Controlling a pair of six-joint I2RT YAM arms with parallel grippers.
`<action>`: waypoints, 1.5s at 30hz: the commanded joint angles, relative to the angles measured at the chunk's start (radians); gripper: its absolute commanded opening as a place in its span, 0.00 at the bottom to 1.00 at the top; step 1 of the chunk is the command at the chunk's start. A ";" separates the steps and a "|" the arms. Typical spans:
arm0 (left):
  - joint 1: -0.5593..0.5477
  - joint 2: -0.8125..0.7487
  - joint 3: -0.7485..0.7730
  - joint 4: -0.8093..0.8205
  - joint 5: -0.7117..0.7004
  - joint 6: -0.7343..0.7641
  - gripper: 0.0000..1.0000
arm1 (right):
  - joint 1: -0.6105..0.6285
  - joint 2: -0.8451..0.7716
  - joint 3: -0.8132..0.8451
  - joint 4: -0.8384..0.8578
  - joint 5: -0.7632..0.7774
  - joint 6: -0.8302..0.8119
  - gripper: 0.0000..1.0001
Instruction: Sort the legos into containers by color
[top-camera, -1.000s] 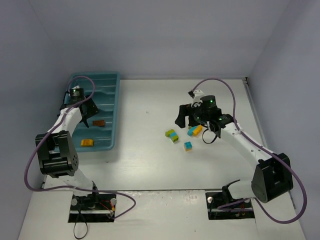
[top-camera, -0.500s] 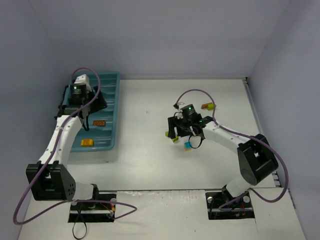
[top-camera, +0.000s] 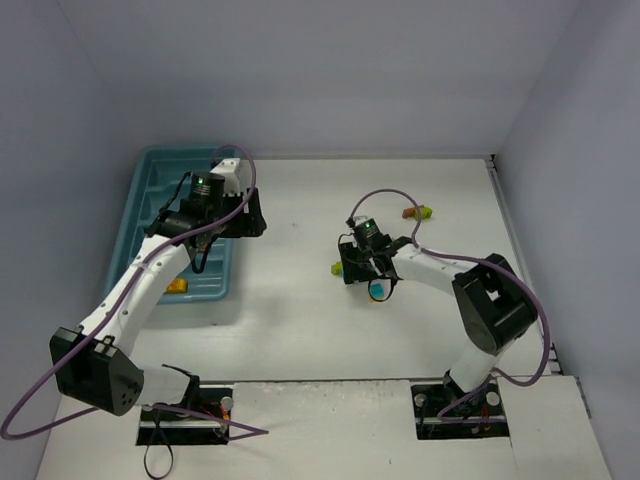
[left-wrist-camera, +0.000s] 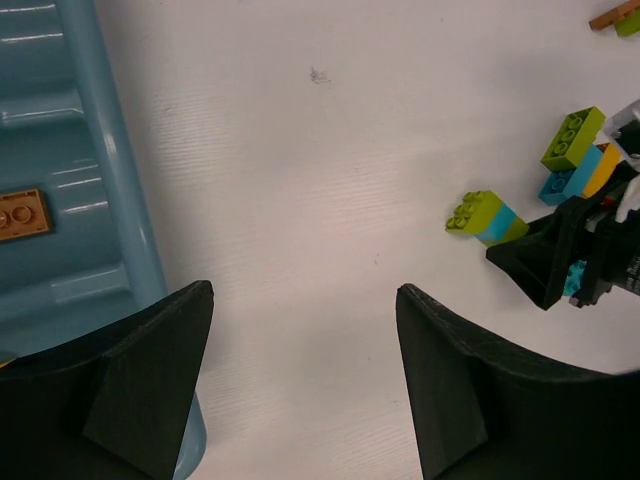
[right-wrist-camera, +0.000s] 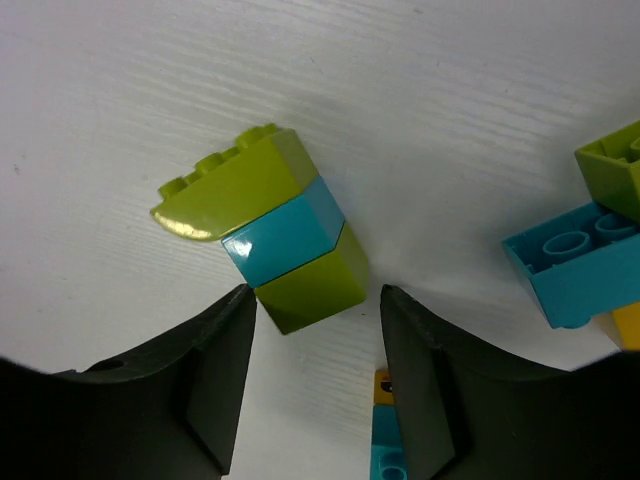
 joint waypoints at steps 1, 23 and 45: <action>-0.006 -0.013 0.019 0.036 0.049 0.013 0.68 | 0.000 0.028 0.032 0.015 0.025 -0.045 0.48; -0.006 0.125 0.059 0.073 0.240 0.098 0.68 | -0.003 0.048 0.149 -0.102 -0.016 -0.310 0.54; -0.005 0.128 0.051 0.044 0.259 0.127 0.68 | 0.002 0.222 0.294 -0.149 -0.200 -0.467 0.12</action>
